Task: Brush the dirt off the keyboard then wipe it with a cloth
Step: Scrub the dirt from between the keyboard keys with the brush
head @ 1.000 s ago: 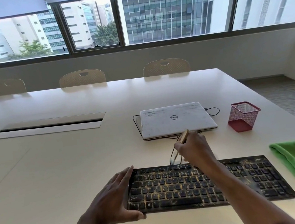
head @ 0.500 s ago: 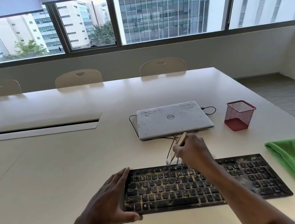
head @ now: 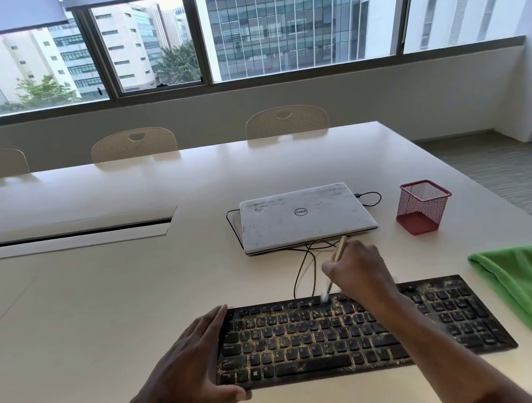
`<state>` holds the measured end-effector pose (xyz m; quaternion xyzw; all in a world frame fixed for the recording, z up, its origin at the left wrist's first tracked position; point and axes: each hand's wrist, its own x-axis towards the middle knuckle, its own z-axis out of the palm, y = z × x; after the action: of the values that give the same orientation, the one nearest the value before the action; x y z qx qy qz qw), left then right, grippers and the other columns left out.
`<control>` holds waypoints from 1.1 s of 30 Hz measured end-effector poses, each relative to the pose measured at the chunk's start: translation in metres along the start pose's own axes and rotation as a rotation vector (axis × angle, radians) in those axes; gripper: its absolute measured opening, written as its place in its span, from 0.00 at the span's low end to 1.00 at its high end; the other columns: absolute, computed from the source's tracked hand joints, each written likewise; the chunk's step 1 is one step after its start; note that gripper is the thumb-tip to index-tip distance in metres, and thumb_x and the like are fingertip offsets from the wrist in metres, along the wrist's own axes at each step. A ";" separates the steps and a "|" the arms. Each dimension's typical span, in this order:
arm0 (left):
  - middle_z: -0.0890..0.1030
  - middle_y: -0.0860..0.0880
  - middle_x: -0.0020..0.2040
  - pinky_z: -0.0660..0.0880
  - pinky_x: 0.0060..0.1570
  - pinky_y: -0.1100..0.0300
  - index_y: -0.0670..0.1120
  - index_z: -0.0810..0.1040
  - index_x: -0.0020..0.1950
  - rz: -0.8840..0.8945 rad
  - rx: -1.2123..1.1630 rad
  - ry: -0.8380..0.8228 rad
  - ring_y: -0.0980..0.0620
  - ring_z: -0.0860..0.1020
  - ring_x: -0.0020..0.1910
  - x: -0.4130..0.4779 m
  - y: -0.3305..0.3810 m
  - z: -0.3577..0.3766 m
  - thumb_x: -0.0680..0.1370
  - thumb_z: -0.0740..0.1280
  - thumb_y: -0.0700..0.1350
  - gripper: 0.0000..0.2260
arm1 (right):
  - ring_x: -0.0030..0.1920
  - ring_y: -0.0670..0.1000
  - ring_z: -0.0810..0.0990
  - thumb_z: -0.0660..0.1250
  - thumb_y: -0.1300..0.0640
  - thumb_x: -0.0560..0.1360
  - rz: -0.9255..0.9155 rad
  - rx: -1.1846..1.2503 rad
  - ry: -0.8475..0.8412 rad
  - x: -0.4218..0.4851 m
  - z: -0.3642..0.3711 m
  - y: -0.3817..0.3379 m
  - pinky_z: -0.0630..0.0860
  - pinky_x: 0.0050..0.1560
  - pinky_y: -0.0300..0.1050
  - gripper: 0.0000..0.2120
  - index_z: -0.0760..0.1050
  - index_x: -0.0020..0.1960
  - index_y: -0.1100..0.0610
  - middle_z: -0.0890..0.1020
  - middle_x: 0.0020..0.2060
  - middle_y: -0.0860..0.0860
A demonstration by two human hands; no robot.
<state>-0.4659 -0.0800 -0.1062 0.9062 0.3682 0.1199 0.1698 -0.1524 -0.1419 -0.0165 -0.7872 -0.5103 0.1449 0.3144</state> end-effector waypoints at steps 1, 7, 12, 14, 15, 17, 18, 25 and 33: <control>0.52 0.59 0.81 0.56 0.77 0.63 0.51 0.45 0.83 0.000 0.001 -0.001 0.61 0.52 0.80 0.000 0.000 0.000 0.61 0.68 0.81 0.63 | 0.24 0.48 0.74 0.67 0.60 0.76 0.010 -0.016 0.029 0.000 -0.002 0.002 0.71 0.24 0.39 0.13 0.77 0.34 0.62 0.78 0.27 0.51; 0.51 0.60 0.81 0.55 0.77 0.63 0.52 0.44 0.83 0.005 0.005 -0.013 0.62 0.51 0.80 0.000 -0.001 0.000 0.61 0.67 0.82 0.63 | 0.32 0.57 0.85 0.67 0.61 0.78 -0.043 0.113 -0.035 -0.001 -0.007 -0.003 0.82 0.29 0.45 0.08 0.80 0.42 0.65 0.84 0.34 0.57; 0.51 0.59 0.82 0.57 0.78 0.60 0.51 0.45 0.84 0.007 0.006 -0.011 0.61 0.52 0.80 0.001 -0.001 -0.001 0.62 0.68 0.82 0.63 | 0.27 0.52 0.80 0.68 0.60 0.77 -0.006 -0.016 0.022 0.001 -0.004 0.007 0.81 0.31 0.48 0.12 0.78 0.36 0.62 0.81 0.29 0.53; 0.52 0.59 0.82 0.56 0.78 0.61 0.51 0.46 0.84 0.006 0.000 -0.009 0.61 0.52 0.80 0.001 -0.001 -0.001 0.62 0.68 0.81 0.62 | 0.27 0.50 0.81 0.68 0.60 0.77 0.000 -0.010 0.053 0.001 -0.007 0.006 0.82 0.32 0.47 0.13 0.78 0.35 0.61 0.81 0.28 0.52; 0.52 0.59 0.82 0.56 0.78 0.61 0.51 0.46 0.84 0.007 -0.001 -0.007 0.61 0.52 0.80 0.000 -0.001 -0.001 0.62 0.68 0.81 0.62 | 0.29 0.52 0.83 0.68 0.60 0.77 -0.011 0.028 0.048 0.001 -0.009 0.005 0.83 0.33 0.48 0.12 0.79 0.36 0.62 0.81 0.29 0.53; 0.52 0.59 0.82 0.56 0.77 0.62 0.51 0.45 0.83 0.010 -0.004 -0.009 0.62 0.52 0.80 0.001 -0.002 0.000 0.62 0.68 0.81 0.62 | 0.32 0.54 0.85 0.67 0.61 0.78 -0.034 0.076 0.004 0.000 -0.012 0.001 0.83 0.34 0.47 0.10 0.80 0.40 0.63 0.82 0.32 0.54; 0.52 0.59 0.82 0.56 0.77 0.62 0.51 0.46 0.84 0.014 -0.006 -0.008 0.62 0.53 0.79 0.001 -0.002 0.000 0.62 0.68 0.81 0.62 | 0.33 0.54 0.85 0.67 0.61 0.78 -0.043 0.074 -0.019 -0.001 -0.012 0.000 0.83 0.34 0.47 0.09 0.81 0.42 0.64 0.82 0.33 0.54; 0.53 0.60 0.81 0.55 0.76 0.66 0.51 0.47 0.83 0.011 -0.008 -0.003 0.63 0.53 0.79 0.002 -0.002 0.000 0.61 0.68 0.81 0.62 | 0.25 0.50 0.77 0.69 0.60 0.75 0.019 -0.065 0.052 0.004 -0.017 0.013 0.77 0.28 0.46 0.14 0.76 0.31 0.61 0.78 0.26 0.52; 0.54 0.60 0.81 0.57 0.76 0.64 0.51 0.48 0.83 0.018 -0.025 0.005 0.62 0.54 0.80 0.002 -0.006 0.001 0.61 0.70 0.80 0.62 | 0.30 0.54 0.81 0.68 0.60 0.76 -0.015 -0.098 0.031 0.004 -0.018 0.017 0.82 0.34 0.49 0.11 0.78 0.36 0.63 0.81 0.31 0.55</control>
<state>-0.4679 -0.0749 -0.1098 0.9069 0.3591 0.1284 0.1790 -0.1284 -0.1497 -0.0137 -0.7999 -0.5178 0.1051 0.2847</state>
